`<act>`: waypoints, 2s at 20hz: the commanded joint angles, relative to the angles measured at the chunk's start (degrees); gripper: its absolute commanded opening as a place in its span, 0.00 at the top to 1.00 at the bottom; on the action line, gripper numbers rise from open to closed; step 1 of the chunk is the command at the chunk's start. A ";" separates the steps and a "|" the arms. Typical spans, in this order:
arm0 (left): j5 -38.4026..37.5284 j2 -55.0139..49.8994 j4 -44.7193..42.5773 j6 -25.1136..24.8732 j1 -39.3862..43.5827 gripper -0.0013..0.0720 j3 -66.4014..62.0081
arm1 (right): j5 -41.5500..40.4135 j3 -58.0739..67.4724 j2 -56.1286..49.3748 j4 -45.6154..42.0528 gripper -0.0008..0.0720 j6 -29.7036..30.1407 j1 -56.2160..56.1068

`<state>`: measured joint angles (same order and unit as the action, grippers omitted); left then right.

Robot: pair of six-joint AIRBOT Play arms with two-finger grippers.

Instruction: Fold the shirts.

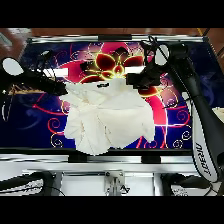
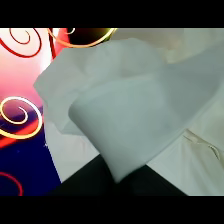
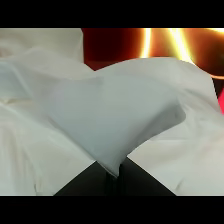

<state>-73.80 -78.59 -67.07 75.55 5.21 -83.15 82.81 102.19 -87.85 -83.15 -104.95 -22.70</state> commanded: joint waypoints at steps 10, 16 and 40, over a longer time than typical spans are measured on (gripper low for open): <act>-7.13 0.22 2.58 -0.07 -16.96 0.20 -22.53 | 2.67 -0.07 1.40 -2.89 0.87 -1.70 -5.62; -16.20 -1.03 -21.68 -7.34 -28.98 0.45 -24.30 | 1.55 -0.07 1.33 -3.23 0.87 1.60 -5.62; 22.38 -2.80 -30.62 -15.54 -44.57 0.29 19.37 | 0.63 -0.07 -4.48 -4.37 0.87 2.60 -5.62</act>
<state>-54.28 -77.43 -97.41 61.91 -38.96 -64.10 82.35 102.13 -92.16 -87.74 -102.04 -28.25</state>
